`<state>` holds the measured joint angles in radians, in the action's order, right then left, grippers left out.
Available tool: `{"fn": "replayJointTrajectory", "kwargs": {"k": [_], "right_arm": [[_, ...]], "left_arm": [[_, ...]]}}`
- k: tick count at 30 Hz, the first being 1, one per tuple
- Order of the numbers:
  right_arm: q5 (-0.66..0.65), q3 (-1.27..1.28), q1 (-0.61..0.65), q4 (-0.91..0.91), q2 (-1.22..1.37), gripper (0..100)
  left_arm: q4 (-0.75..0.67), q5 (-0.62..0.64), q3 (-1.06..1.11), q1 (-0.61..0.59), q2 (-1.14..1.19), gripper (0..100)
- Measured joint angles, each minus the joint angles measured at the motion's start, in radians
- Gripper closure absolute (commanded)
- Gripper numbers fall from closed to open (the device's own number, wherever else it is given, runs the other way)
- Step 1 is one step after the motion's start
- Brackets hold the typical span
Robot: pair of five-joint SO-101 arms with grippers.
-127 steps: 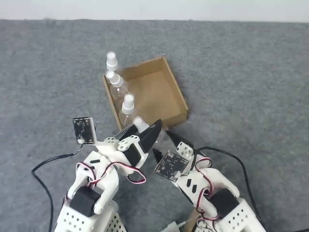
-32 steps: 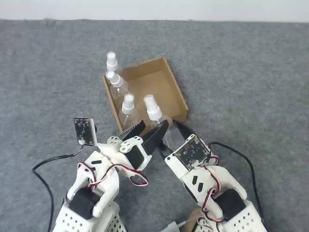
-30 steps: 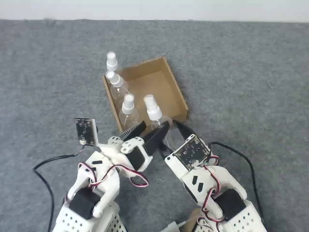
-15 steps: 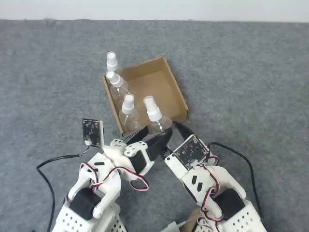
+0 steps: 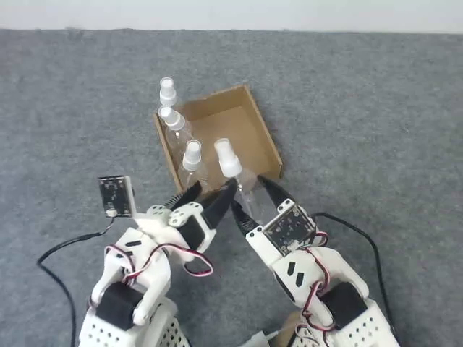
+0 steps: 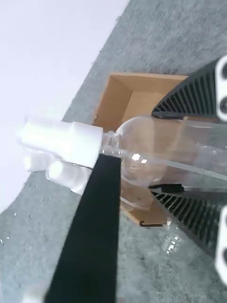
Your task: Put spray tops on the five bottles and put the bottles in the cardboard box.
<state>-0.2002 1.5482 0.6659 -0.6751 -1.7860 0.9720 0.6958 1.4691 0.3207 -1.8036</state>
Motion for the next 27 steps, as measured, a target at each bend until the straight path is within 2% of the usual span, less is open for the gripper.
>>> {"fn": "replayJointTrajectory", "kwargs": {"k": [8, 16, 22, 27], "right_arm": [[0.000, 0.000, 0.002, 0.008, 0.000, 95.4], [0.000, 0.000, 0.002, 0.008, 0.000, 95.4], [0.000, -0.043, 0.077, -0.041, 0.000, 95.4], [0.002, -0.054, 0.112, -0.071, 0.000, 95.4]], "left_arm": [[0.000, 0.054, -0.057, -0.155, 0.000, 75], [0.000, 0.055, -0.057, -0.172, 0.000, 75], [-0.078, 0.055, -0.008, -0.172, 0.000, 75], [-0.086, 0.055, -0.005, -0.167, 0.000, 75]]}}
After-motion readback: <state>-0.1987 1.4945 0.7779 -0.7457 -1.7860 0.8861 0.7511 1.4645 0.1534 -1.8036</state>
